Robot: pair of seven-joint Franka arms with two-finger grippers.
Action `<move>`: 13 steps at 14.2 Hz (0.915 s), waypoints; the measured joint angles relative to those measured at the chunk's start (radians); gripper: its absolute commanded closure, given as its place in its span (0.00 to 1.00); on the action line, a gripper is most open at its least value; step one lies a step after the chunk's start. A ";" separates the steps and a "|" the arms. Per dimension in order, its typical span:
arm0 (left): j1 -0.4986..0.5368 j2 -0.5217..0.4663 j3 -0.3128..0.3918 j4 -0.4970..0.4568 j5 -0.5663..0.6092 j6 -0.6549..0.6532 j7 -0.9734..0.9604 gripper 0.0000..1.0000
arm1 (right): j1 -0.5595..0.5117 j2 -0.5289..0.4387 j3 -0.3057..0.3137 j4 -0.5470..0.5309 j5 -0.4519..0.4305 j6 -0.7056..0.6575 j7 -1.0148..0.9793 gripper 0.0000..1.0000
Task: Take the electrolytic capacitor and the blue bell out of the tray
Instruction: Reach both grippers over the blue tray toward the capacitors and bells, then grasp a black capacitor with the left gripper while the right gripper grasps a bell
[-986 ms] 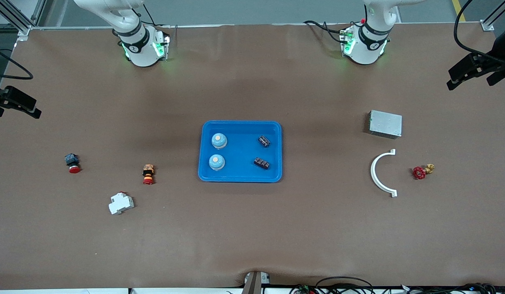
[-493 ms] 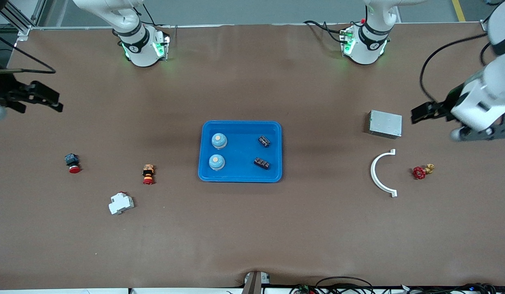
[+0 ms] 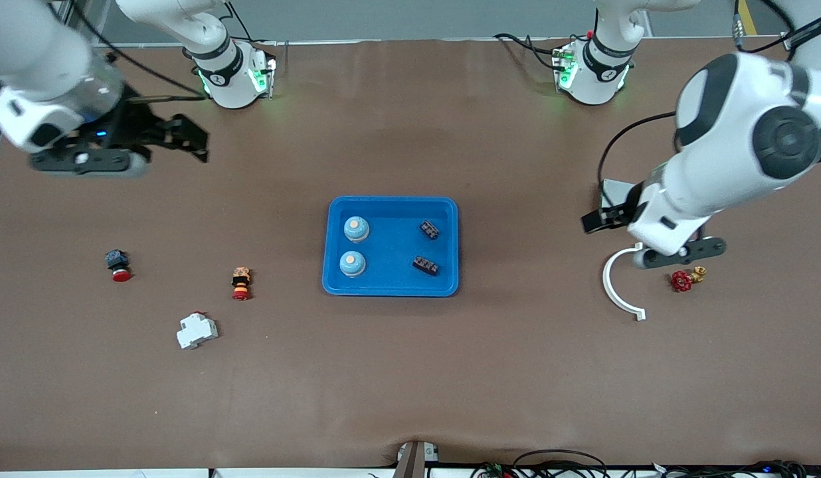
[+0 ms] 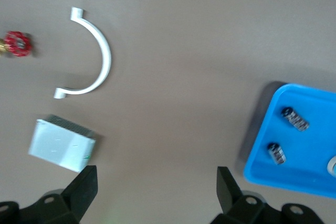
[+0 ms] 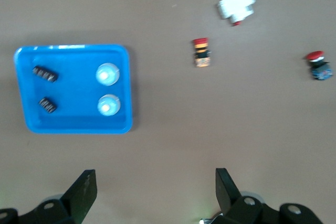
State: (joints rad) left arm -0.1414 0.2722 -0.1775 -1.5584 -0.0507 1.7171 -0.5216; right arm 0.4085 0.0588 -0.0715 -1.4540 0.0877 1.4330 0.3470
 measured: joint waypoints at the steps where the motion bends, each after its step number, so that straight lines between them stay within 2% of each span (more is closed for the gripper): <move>1: -0.029 0.027 0.000 -0.001 0.000 0.027 -0.048 0.02 | 0.035 0.012 0.000 -0.002 0.013 0.014 0.015 0.00; 2: -0.060 0.057 0.000 -0.001 0.000 0.057 -0.106 0.03 | 0.066 0.027 0.000 -0.004 0.025 0.038 0.050 0.00; 5: -0.131 0.169 -0.001 -0.002 0.000 0.193 -0.308 0.17 | 0.152 0.103 0.000 -0.010 0.060 0.142 0.182 0.00; 8: -0.199 0.283 -0.002 0.007 0.000 0.338 -0.516 0.20 | 0.227 0.187 0.000 -0.038 0.065 0.289 0.237 0.00; 11: -0.273 0.379 -0.003 0.044 0.000 0.470 -0.711 0.25 | 0.258 0.275 0.000 -0.106 0.066 0.448 0.245 0.00; 13: -0.306 0.426 -0.003 0.062 0.000 0.543 -0.791 0.33 | 0.256 0.342 -0.008 -0.122 0.066 0.494 0.245 0.00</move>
State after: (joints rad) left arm -0.4472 0.6979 -0.1806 -1.4960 -0.0508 2.2605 -1.3127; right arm 0.6641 0.4013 -0.0795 -1.5756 0.1536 1.9269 0.5921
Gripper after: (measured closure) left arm 0.229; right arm 0.000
